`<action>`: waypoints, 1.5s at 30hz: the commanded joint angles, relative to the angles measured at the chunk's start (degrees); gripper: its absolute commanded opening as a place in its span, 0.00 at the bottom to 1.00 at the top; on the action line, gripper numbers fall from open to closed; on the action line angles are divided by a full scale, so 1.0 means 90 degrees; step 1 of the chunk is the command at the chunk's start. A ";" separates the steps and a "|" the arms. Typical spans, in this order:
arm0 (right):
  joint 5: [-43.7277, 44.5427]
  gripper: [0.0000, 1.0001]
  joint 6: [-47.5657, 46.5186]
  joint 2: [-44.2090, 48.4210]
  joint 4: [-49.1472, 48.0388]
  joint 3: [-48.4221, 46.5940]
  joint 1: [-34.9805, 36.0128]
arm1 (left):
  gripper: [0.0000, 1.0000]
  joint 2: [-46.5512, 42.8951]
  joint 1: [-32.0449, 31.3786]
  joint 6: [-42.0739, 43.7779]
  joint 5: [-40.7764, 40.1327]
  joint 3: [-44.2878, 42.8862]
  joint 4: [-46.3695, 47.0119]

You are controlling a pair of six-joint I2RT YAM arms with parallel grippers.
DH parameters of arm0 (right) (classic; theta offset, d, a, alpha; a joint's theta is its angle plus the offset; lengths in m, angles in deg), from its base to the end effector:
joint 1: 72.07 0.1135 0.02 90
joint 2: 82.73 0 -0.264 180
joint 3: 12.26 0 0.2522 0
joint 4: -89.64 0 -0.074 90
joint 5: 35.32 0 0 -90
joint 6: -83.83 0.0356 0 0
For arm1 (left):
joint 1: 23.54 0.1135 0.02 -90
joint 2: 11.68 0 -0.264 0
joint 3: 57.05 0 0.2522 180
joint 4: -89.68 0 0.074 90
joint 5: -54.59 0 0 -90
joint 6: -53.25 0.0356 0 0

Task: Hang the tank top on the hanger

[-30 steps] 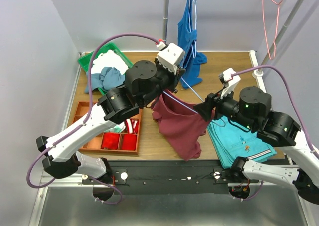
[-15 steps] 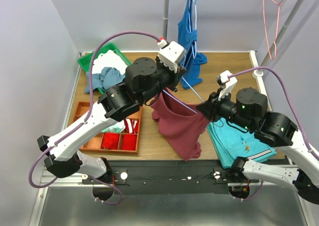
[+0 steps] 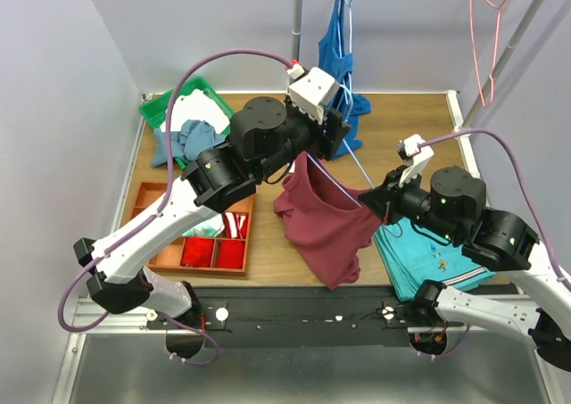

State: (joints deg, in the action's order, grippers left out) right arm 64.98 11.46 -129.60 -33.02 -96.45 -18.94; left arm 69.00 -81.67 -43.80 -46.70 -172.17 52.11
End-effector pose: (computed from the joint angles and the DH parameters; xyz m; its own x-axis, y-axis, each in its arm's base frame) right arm 0.0906 0.1102 0.4217 -0.4036 -0.0415 -0.9140 -0.5919 0.7736 0.2262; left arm 0.1611 -0.2460 0.5107 -0.1182 -0.0379 -0.9923 0.7205 0.6843 -0.1119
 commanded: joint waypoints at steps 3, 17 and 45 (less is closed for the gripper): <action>0.0515 0.01 0.0297 0.0335 -0.0008 0.0140 -0.0024 | 0.88 -0.0107 0.0004 -0.0008 -0.0074 -0.0271 0.0224; 0.1355 0.01 0.1000 0.1077 0.0578 0.0258 -0.0024 | 0.99 -0.0683 0.0004 0.0119 -0.0455 0.0246 0.0390; 0.3786 0.01 0.1939 0.0453 0.0922 -0.1011 -0.0033 | 0.99 -0.1299 0.0004 0.0139 -0.0562 0.0686 0.0409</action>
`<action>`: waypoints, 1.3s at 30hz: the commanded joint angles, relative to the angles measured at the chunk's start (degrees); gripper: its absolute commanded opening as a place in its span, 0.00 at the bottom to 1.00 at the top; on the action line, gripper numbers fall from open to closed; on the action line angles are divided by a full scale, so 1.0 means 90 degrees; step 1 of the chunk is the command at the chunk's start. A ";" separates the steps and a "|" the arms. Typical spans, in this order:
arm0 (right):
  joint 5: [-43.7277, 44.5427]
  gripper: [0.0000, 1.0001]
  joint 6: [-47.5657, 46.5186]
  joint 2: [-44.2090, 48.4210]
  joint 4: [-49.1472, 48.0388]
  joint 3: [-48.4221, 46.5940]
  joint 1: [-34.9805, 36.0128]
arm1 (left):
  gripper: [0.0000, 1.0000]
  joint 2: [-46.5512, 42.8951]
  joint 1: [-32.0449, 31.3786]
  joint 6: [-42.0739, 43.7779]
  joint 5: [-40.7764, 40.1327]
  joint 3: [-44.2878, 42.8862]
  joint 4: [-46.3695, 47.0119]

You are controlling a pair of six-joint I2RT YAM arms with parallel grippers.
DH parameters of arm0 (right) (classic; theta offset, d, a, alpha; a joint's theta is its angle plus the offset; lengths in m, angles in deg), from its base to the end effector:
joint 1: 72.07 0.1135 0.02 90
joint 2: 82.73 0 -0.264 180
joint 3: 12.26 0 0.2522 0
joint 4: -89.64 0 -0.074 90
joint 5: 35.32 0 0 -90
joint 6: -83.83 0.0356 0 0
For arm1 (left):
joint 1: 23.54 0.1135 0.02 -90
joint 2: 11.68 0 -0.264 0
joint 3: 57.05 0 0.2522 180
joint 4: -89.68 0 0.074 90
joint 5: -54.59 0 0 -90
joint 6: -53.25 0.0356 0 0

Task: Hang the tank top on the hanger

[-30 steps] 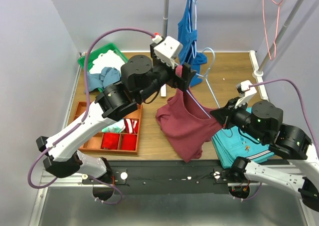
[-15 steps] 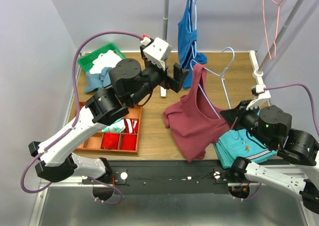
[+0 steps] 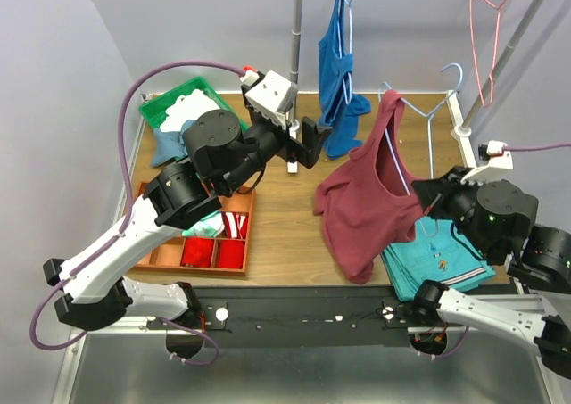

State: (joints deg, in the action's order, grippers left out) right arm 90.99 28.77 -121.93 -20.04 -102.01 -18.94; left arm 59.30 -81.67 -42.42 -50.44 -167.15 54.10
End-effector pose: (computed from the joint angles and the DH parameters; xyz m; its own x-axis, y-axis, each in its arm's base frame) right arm 0.0602 0.0452 0.4404 -0.3441 0.3104 -0.8861 -0.1381 0.9168 0.3748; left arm 0.1334 -0.1971 0.5289 -0.0351 -0.1243 -0.9916 0.6834 0.7210 -0.1145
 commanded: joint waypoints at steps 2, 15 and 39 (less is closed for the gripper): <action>0.1100 0.01 -0.0102 -0.0731 -0.0697 -0.0434 -0.0024 | 0.99 -0.0289 -0.0006 -0.0024 -0.0127 0.0196 0.0227; 0.2362 0.01 -0.1595 -0.2488 -0.2092 -0.1039 -0.0130 | 0.99 -0.0670 0.0004 -0.0063 0.0019 0.0567 0.0218; -0.2257 0.01 -0.2485 -0.4950 -0.2818 -0.3468 -0.4447 | 0.99 -0.1314 0.0004 0.0015 -0.0264 0.0987 -0.0114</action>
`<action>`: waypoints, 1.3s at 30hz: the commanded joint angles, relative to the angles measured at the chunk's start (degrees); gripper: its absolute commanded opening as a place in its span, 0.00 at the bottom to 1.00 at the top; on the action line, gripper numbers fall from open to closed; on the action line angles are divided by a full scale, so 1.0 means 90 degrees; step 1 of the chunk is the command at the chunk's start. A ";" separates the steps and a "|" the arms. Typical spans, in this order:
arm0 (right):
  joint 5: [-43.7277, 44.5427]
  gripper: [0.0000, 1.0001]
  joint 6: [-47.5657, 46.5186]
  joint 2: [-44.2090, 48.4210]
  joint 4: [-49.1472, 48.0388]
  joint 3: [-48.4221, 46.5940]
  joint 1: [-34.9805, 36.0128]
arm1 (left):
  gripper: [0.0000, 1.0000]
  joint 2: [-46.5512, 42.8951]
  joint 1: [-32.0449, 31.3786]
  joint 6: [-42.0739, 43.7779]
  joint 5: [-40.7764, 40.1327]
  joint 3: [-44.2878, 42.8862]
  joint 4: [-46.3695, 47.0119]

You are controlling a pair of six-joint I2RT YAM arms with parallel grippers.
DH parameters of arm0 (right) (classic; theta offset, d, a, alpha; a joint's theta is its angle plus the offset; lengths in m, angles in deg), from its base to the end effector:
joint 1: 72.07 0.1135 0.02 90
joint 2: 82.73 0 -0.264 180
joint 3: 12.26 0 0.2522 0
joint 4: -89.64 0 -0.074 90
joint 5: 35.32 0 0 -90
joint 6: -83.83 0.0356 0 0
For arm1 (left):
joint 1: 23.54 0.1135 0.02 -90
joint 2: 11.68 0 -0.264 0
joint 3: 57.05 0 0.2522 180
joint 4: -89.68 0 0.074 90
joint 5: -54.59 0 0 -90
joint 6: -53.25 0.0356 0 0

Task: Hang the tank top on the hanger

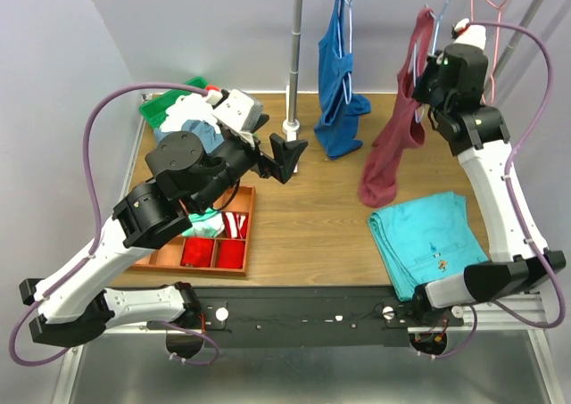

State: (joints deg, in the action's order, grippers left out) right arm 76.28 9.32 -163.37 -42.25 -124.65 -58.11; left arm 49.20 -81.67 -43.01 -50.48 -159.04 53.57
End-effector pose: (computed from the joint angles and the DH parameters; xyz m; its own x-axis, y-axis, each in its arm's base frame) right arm 0.2888 0.0583 0.4765 -0.2318 0.1983 -0.9524 0.1872 0.9698 0.1563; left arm 0.1079 -0.1561 0.5194 -0.0288 -0.1532 -0.9878 0.6842 0.7174 -0.1312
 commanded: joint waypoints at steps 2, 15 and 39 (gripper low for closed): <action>-0.0730 0.01 -0.0392 -0.0570 -0.0330 -0.1179 -0.0134 | 0.99 -0.0231 0.0004 0.0100 -0.0269 0.0086 -0.0037; -0.1258 0.01 -0.0607 -0.1039 -0.0467 -0.1365 -0.0144 | 0.99 -0.0378 0.0013 -0.0017 -0.0288 0.0213 -0.0124; -0.1581 0.01 -0.0529 -0.1841 -0.0525 -0.1865 -0.0144 | 0.99 -0.0437 0.0013 0.0022 -0.0425 0.0457 -0.0271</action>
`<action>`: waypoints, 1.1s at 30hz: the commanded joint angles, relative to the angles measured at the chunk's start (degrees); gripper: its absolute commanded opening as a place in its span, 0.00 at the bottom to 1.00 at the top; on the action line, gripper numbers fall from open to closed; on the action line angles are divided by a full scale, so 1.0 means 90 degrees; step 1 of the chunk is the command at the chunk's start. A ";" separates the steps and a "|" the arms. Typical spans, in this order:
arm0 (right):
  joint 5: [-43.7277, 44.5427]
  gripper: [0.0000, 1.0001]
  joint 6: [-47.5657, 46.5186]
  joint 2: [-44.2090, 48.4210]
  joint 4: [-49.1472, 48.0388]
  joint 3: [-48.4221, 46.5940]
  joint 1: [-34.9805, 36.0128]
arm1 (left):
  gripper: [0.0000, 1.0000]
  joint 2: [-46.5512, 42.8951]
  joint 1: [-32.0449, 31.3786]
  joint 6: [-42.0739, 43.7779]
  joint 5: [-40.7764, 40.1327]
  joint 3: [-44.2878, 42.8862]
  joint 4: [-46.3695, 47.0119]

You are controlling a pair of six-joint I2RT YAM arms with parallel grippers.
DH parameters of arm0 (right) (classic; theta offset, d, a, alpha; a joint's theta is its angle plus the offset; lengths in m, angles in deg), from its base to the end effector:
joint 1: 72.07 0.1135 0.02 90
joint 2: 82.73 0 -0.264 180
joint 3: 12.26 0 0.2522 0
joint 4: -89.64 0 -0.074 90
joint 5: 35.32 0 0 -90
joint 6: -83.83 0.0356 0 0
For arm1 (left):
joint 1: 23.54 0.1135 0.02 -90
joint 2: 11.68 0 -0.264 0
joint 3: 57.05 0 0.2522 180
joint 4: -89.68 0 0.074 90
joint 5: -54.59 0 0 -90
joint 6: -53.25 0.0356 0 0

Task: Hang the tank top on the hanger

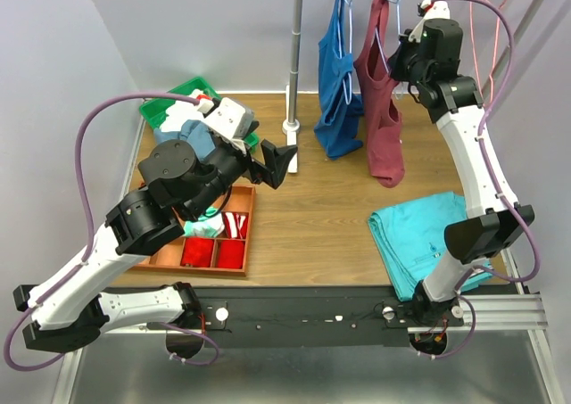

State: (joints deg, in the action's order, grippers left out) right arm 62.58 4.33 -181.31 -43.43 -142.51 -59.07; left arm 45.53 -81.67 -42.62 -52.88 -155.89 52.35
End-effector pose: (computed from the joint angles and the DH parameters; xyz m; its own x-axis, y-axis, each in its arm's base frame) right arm 0.3708 0.0806 0.4782 -0.2692 0.1231 -0.9552 -0.0453 0.9891 0.1402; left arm 0.1005 -0.1414 0.5111 -0.0273 -0.1409 -0.9897 0.6526 0.7474 -0.1244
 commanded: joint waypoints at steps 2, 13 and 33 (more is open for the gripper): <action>0.0030 0.01 0.0044 0.0202 -0.0404 0.0208 -0.0038 | 0.99 -0.0019 0.0013 -0.0051 -0.0178 0.0137 -0.0144; 0.0235 0.42 0.0200 0.0690 -0.0336 0.0648 -0.0038 | 0.99 -0.0058 0.0013 -0.0265 -0.0139 0.0576 -0.0027; -0.0145 1.00 0.2026 0.4720 -0.0248 0.5304 -0.0038 | 0.99 -0.0028 0.0072 -0.1974 -0.0080 0.2372 0.0089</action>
State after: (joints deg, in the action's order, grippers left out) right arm 62.01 16.79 -146.08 -47.30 -105.11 -59.07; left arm 46.62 -81.37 -53.79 -52.99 -139.50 52.50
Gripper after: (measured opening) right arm 0.997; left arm 0.988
